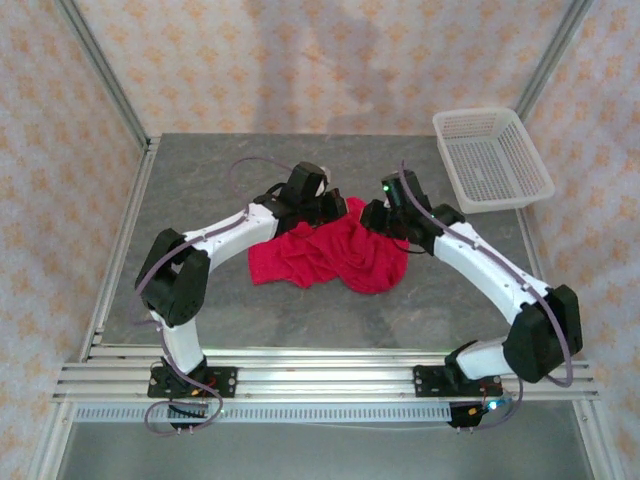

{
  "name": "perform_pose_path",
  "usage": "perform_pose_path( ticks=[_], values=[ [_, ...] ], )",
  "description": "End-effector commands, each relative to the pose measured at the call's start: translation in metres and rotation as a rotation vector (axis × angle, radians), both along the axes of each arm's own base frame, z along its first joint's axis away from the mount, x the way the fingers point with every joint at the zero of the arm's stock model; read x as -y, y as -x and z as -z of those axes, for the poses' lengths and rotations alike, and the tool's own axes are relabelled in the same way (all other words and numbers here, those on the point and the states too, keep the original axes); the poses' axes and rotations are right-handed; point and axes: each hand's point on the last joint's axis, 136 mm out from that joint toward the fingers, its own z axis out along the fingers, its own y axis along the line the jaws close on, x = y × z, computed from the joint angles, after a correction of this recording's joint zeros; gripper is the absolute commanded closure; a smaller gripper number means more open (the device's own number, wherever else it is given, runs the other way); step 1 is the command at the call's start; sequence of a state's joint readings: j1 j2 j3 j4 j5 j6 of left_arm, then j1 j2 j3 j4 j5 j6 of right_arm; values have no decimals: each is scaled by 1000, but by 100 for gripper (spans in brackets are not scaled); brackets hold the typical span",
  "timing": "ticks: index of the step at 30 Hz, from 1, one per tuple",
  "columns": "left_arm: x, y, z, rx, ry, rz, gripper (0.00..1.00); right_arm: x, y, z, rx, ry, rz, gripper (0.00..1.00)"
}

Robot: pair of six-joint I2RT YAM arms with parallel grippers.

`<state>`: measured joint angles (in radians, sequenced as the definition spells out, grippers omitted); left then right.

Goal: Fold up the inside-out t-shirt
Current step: Turn the T-shirt inside out at the center of the table.

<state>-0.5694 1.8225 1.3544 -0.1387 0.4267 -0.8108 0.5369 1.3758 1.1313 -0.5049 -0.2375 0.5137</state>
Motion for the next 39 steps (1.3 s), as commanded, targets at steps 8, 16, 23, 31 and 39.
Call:
perform_pose_path(
  ticks=[8, 16, 23, 31, 39],
  values=[
    [-16, -6, 5, -15, -30, -35, 100, -40, 10, 43, -106, 59, 34, 79],
    [-26, -3, 7, -16, -42, -47, 100, -7, -1, 75, -139, 227, 196, 63],
    [-25, -2, 7, -18, -34, -44, 100, 7, -13, 96, -168, 243, 269, 63],
    [-24, -2, 7, -18, -24, -45, 100, -15, -29, 126, -245, 213, 242, 54],
    [-34, -5, 12, -24, -54, -54, 100, -22, -30, 92, -219, 176, 186, 100]
  ],
)
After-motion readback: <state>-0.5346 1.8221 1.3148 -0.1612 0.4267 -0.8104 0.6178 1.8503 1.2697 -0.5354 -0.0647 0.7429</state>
